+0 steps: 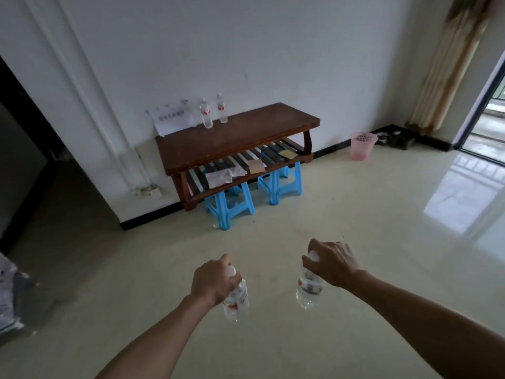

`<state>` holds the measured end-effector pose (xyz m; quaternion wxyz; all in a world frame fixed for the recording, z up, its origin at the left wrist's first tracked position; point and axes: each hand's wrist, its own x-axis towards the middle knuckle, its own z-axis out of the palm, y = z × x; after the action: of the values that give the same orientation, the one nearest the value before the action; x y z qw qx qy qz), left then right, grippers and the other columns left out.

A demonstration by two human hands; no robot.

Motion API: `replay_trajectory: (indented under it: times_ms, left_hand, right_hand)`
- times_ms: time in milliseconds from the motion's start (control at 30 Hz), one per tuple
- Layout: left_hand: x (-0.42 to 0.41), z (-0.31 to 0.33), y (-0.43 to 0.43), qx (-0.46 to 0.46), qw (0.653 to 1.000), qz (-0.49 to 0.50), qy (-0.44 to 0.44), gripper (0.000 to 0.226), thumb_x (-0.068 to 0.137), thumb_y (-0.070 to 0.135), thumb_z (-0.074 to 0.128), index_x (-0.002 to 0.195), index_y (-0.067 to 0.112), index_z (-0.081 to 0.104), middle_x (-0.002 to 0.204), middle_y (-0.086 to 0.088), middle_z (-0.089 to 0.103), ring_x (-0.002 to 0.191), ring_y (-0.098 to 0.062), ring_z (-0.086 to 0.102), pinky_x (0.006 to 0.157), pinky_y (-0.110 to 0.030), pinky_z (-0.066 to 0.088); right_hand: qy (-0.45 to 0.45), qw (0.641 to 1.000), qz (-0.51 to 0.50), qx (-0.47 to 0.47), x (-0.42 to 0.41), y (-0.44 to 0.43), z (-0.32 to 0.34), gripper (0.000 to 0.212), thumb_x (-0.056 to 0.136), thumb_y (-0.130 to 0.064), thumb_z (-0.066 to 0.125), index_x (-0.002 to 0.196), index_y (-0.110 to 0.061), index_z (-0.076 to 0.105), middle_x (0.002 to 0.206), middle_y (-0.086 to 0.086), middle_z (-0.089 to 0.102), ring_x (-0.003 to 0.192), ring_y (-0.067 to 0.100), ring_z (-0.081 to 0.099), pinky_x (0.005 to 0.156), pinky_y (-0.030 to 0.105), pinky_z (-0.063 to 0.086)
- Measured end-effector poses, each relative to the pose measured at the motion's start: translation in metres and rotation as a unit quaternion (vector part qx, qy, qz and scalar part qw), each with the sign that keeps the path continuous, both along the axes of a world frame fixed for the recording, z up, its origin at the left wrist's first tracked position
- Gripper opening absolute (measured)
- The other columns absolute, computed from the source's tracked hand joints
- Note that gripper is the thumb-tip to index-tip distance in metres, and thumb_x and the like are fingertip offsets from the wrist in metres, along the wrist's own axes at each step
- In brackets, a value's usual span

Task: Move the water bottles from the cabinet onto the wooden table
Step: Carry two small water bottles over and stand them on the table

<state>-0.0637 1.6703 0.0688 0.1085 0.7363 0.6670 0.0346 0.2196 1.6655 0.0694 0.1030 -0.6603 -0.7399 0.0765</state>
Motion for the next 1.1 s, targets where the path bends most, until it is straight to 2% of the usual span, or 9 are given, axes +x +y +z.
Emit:
replay_trajectory:
  times_ms: [200, 433, 600, 700, 767, 833, 900, 967, 1100]
  left_hand:
    - [0.013, 0.027, 0.145, 0.020, 1.000, -0.003, -0.007, 0.034, 0.088, 0.051, 0.052, 0.101, 0.019, 0.051, 0.097, -0.006, 0.068, 0.090, -0.028, 0.062, 0.068, -0.032, 0.039]
    - [0.039, 0.020, 0.320, 0.029, 0.999, 0.033, -0.032, 0.031, 0.085, 0.051, 0.056, 0.086, 0.023, 0.044, 0.090, -0.004, 0.067, 0.087, -0.027, 0.061, 0.066, -0.033, 0.037]
    - [0.061, 0.015, 0.431, 0.016, 0.998, 0.060, -0.022, 0.028, 0.084, 0.050, 0.055, 0.083, 0.024, 0.045, 0.086, -0.001, 0.066, 0.082, -0.024, 0.062, 0.066, -0.033, 0.041]
    - [0.071, 0.024, 0.501, 0.037, 0.995, 0.089, -0.038, 0.027, 0.085, 0.051, 0.055, 0.085, 0.025, 0.046, 0.088, -0.001, 0.067, 0.084, -0.023, 0.062, 0.067, -0.033, 0.041]
    - [0.075, 0.029, 0.540, 0.047, 0.994, 0.097, -0.034, 0.029, 0.086, 0.050, 0.055, 0.092, 0.023, 0.051, 0.092, -0.002, 0.068, 0.088, -0.024, 0.064, 0.070, -0.033, 0.044]
    - [0.081, 0.031, 0.576, 0.046, 0.993, 0.107, -0.031, 0.033, 0.088, 0.051, 0.054, 0.101, 0.021, 0.054, 0.096, -0.003, 0.069, 0.091, -0.024, 0.064, 0.074, -0.034, 0.047]
    - [0.084, 0.034, 0.619, 0.052, 0.992, 0.115, -0.031, 0.036, 0.089, 0.051, 0.053, 0.108, 0.020, 0.055, 0.101, -0.004, 0.069, 0.095, -0.025, 0.064, 0.076, -0.034, 0.047]
    - [0.085, 0.036, 0.657, 0.055, 0.992, 0.115, -0.025, 0.040, 0.089, 0.051, 0.053, 0.113, 0.018, 0.055, 0.104, -0.006, 0.069, 0.098, -0.027, 0.064, 0.077, -0.034, 0.046]
    - [0.076, 0.028, 0.743, 0.056, 0.992, 0.108, -0.027, 0.033, 0.087, 0.054, 0.055, 0.093, 0.022, 0.052, 0.092, -0.004, 0.069, 0.090, -0.027, 0.065, 0.070, -0.034, 0.042]
  right_hand:
    - [0.035, 0.999, -0.026, 0.032, 0.013, 0.138, 0.024, 0.034, 0.087, -0.053, 0.055, 0.098, -0.021, 0.056, 0.098, 0.004, 0.072, 0.088, 0.034, 0.063, 0.067, 0.032, 0.034]
    - [0.025, 0.999, 0.003, 0.024, 0.037, 0.331, 0.016, 0.033, 0.089, -0.054, 0.051, 0.099, -0.022, 0.055, 0.097, 0.002, 0.071, 0.083, 0.027, 0.062, 0.066, 0.030, 0.032]
    - [0.017, 0.999, 0.048, 0.000, 0.058, 0.462, 0.013, 0.026, 0.089, -0.053, 0.050, 0.092, -0.027, 0.050, 0.089, -0.004, 0.064, 0.070, 0.016, 0.052, 0.054, 0.021, 0.028]
    - [0.035, 0.997, 0.063, 0.004, 0.072, 0.550, 0.025, 0.026, 0.087, -0.053, 0.052, 0.091, -0.027, 0.052, 0.083, -0.008, 0.059, 0.070, 0.013, 0.054, 0.058, 0.022, 0.037]
    - [0.037, 0.997, 0.072, 0.007, 0.078, 0.596, 0.030, 0.026, 0.085, -0.055, 0.051, 0.087, -0.029, 0.047, 0.083, -0.006, 0.063, 0.071, 0.016, 0.058, 0.065, 0.031, 0.046]
    - [0.033, 0.996, 0.080, 0.017, 0.081, 0.640, 0.032, 0.027, 0.085, -0.053, 0.053, 0.088, -0.027, 0.046, 0.087, -0.003, 0.065, 0.073, 0.020, 0.059, 0.065, 0.032, 0.044]
    - [0.046, 0.995, 0.085, 0.037, 0.081, 0.689, 0.036, 0.029, 0.084, -0.050, 0.057, 0.091, -0.022, 0.052, 0.090, 0.000, 0.066, 0.077, 0.024, 0.060, 0.064, 0.031, 0.041]
    - [0.049, 0.994, 0.084, 0.046, 0.078, 0.729, 0.038, 0.034, 0.084, -0.051, 0.057, 0.095, -0.019, 0.057, 0.088, 0.004, 0.067, 0.079, 0.027, 0.062, 0.066, 0.033, 0.046]
    - [0.027, 0.995, 0.077, 0.049, 0.069, 0.809, 0.027, 0.035, 0.085, -0.055, 0.054, 0.094, -0.021, 0.056, 0.084, 0.004, 0.068, 0.080, 0.029, 0.063, 0.064, 0.033, 0.042]
